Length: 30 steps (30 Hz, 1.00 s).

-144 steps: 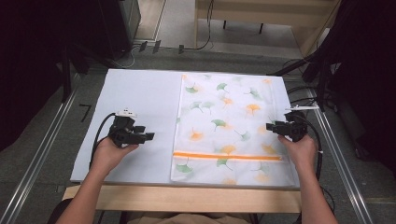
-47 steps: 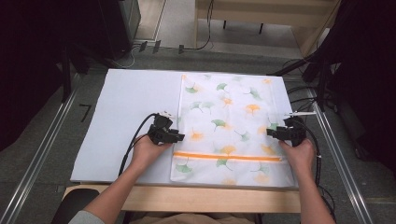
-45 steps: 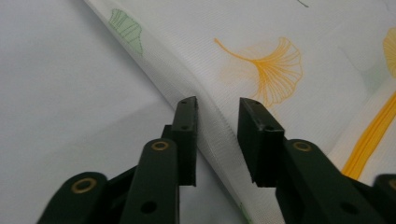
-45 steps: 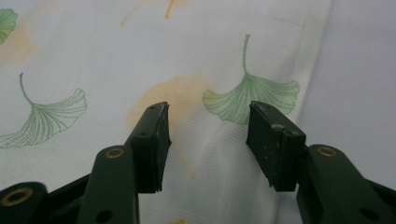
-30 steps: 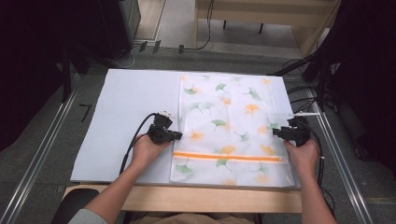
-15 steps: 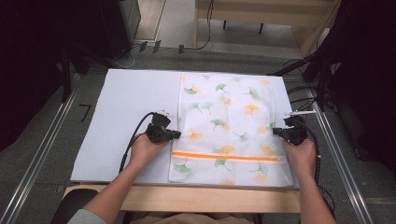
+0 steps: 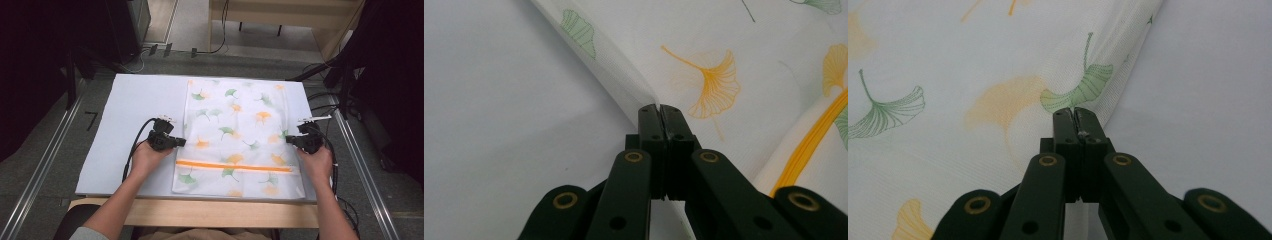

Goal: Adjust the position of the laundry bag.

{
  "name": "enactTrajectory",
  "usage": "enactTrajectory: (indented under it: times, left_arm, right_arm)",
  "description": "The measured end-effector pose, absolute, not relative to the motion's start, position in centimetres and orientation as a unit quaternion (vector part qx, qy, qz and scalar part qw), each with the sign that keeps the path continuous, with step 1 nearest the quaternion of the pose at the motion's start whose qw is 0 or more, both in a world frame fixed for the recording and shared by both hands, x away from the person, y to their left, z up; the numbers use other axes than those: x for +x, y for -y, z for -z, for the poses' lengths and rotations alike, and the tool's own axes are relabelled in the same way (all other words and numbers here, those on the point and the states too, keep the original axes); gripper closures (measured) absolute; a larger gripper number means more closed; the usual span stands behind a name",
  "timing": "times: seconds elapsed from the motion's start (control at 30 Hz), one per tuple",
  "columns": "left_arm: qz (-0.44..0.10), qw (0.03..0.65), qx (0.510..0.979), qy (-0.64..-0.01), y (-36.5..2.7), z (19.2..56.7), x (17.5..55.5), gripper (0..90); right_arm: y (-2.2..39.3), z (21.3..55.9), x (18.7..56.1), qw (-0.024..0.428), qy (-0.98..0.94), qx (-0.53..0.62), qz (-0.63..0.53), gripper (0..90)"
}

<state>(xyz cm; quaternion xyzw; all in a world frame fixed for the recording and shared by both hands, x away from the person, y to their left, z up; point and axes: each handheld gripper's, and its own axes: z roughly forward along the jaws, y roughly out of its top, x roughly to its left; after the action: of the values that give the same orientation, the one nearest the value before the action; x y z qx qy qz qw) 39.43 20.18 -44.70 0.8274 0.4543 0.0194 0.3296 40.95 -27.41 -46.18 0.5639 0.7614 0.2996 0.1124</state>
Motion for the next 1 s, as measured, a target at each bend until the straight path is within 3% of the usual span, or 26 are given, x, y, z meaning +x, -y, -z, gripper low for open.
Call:
enactTrajectory:
  times: [1.0]
  left_arm:
    - [-0.017,0.319,0.808,-0.496,-26.4,44.3,39.0,90.0]
  right_arm:
    - [21.9,45.5,42.2,0.088,-0.798,0.507,-0.313,90.0]
